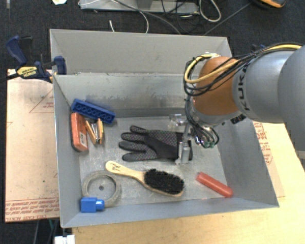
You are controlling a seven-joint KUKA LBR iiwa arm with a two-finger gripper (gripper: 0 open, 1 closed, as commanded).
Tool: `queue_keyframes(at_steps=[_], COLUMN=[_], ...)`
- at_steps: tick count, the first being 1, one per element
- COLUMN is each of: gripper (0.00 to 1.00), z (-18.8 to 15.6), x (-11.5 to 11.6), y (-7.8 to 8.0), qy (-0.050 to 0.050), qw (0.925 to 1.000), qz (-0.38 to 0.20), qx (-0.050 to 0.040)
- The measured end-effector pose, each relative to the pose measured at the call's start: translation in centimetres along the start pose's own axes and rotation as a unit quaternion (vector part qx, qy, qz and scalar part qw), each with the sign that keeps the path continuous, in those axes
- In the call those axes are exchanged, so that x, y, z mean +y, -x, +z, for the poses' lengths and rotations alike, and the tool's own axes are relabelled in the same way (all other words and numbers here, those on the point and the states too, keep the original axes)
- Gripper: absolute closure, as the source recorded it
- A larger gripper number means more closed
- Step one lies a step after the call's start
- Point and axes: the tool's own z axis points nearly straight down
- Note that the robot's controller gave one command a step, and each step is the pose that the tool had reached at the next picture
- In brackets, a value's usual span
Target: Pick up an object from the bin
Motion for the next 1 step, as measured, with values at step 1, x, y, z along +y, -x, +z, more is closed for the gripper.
queue_keyframes(at_steps=[1], gripper=[0.0], z=[-1.23], x=[0.5], y=[0.66], qy=[0.0], qw=[0.9997], qz=[0.023], qx=[-0.0036])
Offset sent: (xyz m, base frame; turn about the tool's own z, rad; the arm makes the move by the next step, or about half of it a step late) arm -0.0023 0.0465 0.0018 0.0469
